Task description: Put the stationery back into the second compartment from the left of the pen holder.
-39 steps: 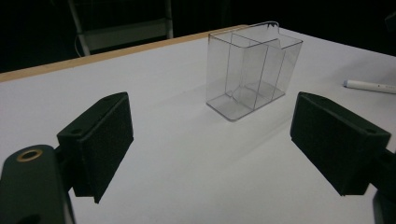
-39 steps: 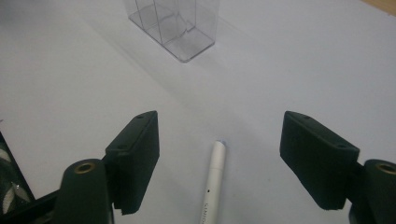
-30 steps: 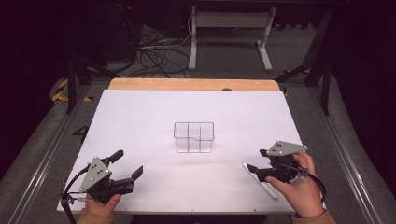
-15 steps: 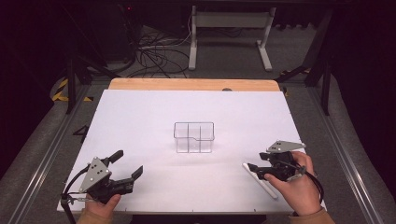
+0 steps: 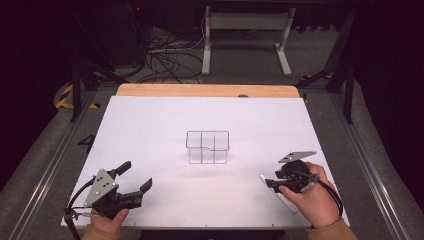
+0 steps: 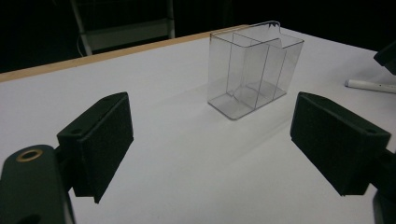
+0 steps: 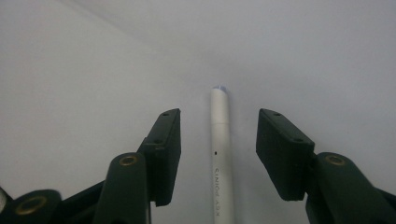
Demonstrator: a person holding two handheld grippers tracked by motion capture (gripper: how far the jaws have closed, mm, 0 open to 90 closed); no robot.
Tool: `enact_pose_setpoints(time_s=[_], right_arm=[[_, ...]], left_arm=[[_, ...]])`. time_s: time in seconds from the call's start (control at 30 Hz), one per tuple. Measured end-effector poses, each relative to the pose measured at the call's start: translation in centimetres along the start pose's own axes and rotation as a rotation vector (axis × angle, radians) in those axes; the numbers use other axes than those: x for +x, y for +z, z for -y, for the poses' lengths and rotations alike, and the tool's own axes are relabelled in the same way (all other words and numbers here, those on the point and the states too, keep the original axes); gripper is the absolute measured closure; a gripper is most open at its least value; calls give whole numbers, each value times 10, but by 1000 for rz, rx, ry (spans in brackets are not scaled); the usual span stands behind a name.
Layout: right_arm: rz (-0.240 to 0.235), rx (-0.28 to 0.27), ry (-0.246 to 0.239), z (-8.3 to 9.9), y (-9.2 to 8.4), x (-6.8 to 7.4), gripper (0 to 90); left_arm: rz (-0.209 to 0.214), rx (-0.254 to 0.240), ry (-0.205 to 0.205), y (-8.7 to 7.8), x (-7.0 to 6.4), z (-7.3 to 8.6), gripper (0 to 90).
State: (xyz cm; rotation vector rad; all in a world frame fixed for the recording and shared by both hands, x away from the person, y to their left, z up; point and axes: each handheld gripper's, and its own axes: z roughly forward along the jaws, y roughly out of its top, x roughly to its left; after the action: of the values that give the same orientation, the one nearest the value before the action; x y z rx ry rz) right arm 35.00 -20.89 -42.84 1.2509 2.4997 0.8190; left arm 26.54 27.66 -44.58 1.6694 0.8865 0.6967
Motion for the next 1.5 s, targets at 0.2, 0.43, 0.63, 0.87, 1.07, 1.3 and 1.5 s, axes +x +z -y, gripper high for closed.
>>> enact_pose_setpoints(time_s=[0.2, 0.43, 0.63, 0.87, 1.07, 1.3, 1.5], right_arm=[[7, 79, -1, 0, 6, 2, 599], [17, 161, -9, 0, 10, 4, 670], [19, 218, -8, 1, 13, 5, 712], [54, 249, -44, 0, 17, 6, 775], [69, 273, -69, -1, 22, 7, 787], [102, 290, -85, -2, 26, 10, 788], [110, 299, -86, -3, 26, 10, 789]], left_arm=[[1, 0, -1, 0, 0, 0, 140], [0, -1, 1, 0, 0, 0, 140], [1, 2, -2, 0, 0, 0, 140], [2, 2, -3, 0, 0, 0, 140], [3, 3, -3, 0, 0, 1, 140], [2, 4, -2, 0, 0, 1, 140], [2, 2, -2, 0, 0, 0, 140]])
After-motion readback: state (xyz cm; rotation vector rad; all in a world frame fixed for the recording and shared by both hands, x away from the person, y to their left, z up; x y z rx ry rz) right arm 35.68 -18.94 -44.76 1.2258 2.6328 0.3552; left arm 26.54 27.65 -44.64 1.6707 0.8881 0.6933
